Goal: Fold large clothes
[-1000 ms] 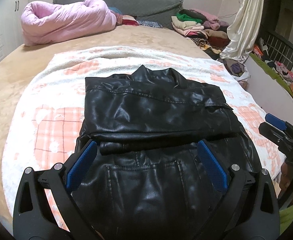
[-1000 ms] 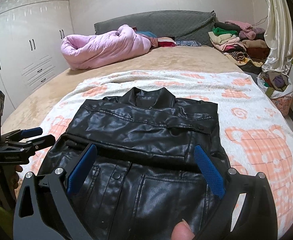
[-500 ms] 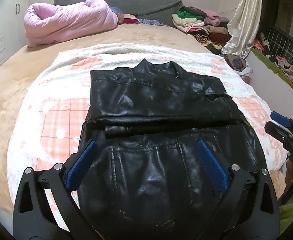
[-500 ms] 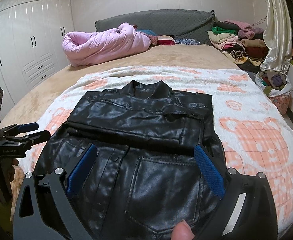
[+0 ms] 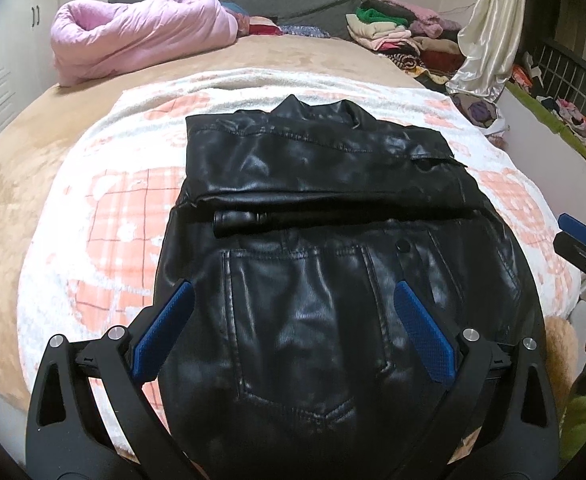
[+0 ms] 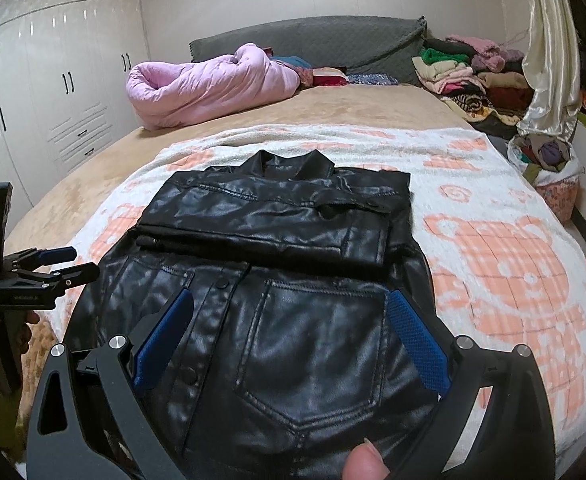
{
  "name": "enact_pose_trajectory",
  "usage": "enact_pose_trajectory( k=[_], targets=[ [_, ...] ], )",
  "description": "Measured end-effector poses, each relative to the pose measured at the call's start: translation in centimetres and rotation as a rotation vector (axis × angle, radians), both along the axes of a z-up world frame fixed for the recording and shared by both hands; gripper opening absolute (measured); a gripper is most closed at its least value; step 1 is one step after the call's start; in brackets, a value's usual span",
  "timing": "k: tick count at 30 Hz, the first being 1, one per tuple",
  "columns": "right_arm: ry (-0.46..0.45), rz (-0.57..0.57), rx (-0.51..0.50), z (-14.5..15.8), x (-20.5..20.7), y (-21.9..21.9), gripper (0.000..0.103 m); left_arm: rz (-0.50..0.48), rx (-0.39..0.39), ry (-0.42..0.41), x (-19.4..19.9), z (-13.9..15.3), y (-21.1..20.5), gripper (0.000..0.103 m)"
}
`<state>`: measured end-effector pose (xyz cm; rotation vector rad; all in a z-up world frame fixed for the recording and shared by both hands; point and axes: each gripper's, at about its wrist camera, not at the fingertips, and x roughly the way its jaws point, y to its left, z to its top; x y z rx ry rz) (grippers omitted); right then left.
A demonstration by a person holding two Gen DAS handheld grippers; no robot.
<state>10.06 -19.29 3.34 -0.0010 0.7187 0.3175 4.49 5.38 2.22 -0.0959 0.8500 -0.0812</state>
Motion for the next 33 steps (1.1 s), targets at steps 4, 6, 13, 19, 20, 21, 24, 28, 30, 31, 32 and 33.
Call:
enact_pose_trajectory(
  k=[4,6,13,19,20,21,24,28,30,31,32,33],
  targets=[
    [0.005,-0.002,-0.012,-0.2,-0.7,-0.7,0.098,0.003,0.008,0.005,-0.4,-0.2,-0.2,0.093],
    [0.009,0.001,-0.018,-0.4,-1.1,-1.1,0.098,0.005,0.013,0.011,-0.5,-0.4,-0.2,0.093],
    [0.044,0.008,-0.034,-1.8,-2.0,-2.0,0.098,0.008,0.036,0.033,-0.8,-1.1,-0.2,0.093],
    [0.078,0.013,-0.049,-3.2,-2.5,-2.6,0.098,0.010,0.036,0.052,-0.9,-1.7,0.0,0.093],
    [0.083,0.013,-0.049,-3.3,-2.5,-2.7,0.098,0.011,0.037,0.056,-0.9,-1.8,0.1,0.093],
    [0.091,0.010,-0.051,-3.6,-2.6,-2.9,0.098,0.011,0.037,0.060,-0.9,-2.0,0.2,0.093],
    [0.115,0.004,-0.054,-4.5,-2.8,-3.5,0.098,0.013,0.043,0.072,-1.1,-2.4,0.3,0.093],
    [0.145,-0.006,-0.056,-5.4,-3.0,-4.2,0.098,0.019,0.045,0.088,-1.3,-3.0,0.7,0.093],
    [0.160,-0.012,-0.059,-5.9,-3.1,-4.6,0.098,0.021,0.050,0.095,-1.4,-3.2,0.8,0.093],
    [0.164,-0.012,-0.061,-6.0,-3.2,-4.7,0.098,0.021,0.051,0.098,-1.5,-3.3,0.8,0.093],
    [0.170,-0.013,-0.064,-6.3,-3.2,-4.9,0.098,0.021,0.052,0.101,-1.5,-3.4,0.9,0.093],
    [0.176,-0.013,-0.066,-6.5,-3.2,-4.9,0.098,0.021,0.053,0.104,-1.5,-3.5,0.9,0.093]
  ],
)
